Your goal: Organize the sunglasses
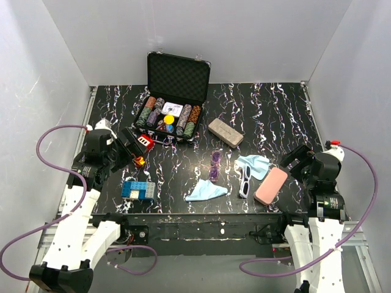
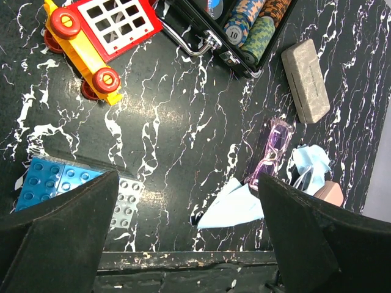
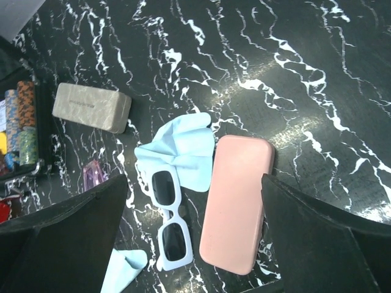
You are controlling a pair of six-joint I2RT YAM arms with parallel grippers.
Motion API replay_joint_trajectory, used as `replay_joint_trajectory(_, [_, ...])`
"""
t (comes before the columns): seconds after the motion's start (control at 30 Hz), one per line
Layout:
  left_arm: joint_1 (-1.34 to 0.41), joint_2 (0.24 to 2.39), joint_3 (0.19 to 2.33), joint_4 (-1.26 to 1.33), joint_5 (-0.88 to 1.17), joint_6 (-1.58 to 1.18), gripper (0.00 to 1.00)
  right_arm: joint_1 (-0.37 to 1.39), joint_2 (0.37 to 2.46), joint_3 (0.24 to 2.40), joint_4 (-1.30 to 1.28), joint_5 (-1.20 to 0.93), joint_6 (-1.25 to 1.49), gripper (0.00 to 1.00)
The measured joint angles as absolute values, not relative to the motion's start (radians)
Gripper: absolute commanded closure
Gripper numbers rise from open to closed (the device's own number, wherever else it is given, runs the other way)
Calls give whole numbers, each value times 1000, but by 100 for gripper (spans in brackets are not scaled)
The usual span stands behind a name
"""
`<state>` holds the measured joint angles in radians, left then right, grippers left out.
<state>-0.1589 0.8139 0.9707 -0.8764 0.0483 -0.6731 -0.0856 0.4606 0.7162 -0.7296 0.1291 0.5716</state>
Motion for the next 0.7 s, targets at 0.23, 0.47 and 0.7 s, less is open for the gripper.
replay_joint_trajectory(0.23, [-159, 831, 952, -838, 79, -673, 2, -86, 500, 707, -631, -72, 505, 2])
replay_joint_trajectory(0.47, [-159, 874, 941, -791, 134, -654, 2, -3, 776, 727, -432, -244, 377, 2])
replay_joint_trajectory(0.7, [-159, 900, 923, -770, 150, -651, 2, 352, 1303, 1032, -368, -146, 33, 2])
